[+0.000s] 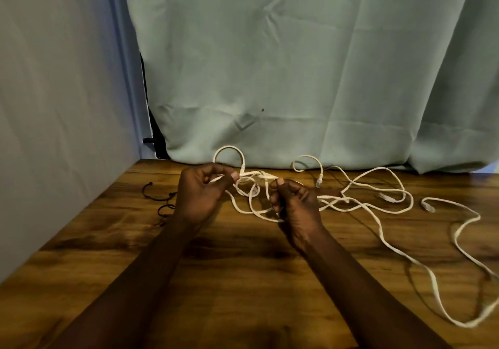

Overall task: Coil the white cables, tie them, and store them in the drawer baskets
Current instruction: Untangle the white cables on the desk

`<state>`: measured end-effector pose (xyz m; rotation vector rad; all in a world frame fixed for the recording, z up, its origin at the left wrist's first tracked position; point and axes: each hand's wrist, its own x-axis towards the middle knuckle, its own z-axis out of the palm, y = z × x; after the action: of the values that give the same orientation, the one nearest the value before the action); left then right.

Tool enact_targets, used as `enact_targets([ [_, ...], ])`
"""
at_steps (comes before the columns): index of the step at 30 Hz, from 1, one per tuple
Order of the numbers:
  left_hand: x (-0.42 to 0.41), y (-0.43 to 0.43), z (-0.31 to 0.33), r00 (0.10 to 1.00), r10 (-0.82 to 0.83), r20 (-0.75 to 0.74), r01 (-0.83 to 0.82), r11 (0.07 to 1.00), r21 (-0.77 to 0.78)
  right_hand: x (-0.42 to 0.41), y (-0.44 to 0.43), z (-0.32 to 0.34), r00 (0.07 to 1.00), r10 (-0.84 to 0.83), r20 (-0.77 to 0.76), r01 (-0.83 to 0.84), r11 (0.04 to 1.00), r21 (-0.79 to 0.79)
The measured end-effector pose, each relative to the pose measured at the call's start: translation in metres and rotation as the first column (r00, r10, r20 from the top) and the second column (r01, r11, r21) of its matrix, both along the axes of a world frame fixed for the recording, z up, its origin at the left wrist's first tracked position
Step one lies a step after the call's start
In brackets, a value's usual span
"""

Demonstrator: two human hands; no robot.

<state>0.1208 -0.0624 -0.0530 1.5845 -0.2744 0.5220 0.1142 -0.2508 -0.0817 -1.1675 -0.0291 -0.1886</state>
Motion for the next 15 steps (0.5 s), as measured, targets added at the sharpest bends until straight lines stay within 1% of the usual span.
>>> enact_targets([
  [3,0.007,0.01,0.0,0.984,0.174,0.021,-0.174,0.984,-0.029,0.002,-0.002,-0.003,0.998,-0.029,0.057,0.028,0.999,0.019],
  [5,0.018,0.025,-0.003,0.95,0.312,-0.016,-0.313,0.948,-0.055,0.002,-0.006,-0.004,0.996,-0.053,0.071,0.053,0.999,-0.008],
  [8,0.029,0.04,-0.008,0.906,0.415,-0.077,-0.42,0.906,-0.058,-0.006,-0.002,-0.003,0.994,-0.044,0.099,0.057,0.99,-0.132],
  [10,0.03,0.042,-0.007,0.866,0.492,-0.092,-0.497,0.867,-0.036,-0.015,0.007,0.001,0.99,-0.019,0.142,0.045,0.982,-0.181],
  [12,0.033,0.044,-0.007,0.846,0.52,-0.119,-0.528,0.848,-0.044,-0.024,0.013,0.008,0.984,-0.011,0.178,0.054,0.969,-0.239],
  [15,0.043,0.064,-0.011,0.795,0.576,-0.19,-0.594,0.804,-0.044,-0.041,0.02,0.018,0.972,0.051,0.231,0.051,0.909,-0.414],
])
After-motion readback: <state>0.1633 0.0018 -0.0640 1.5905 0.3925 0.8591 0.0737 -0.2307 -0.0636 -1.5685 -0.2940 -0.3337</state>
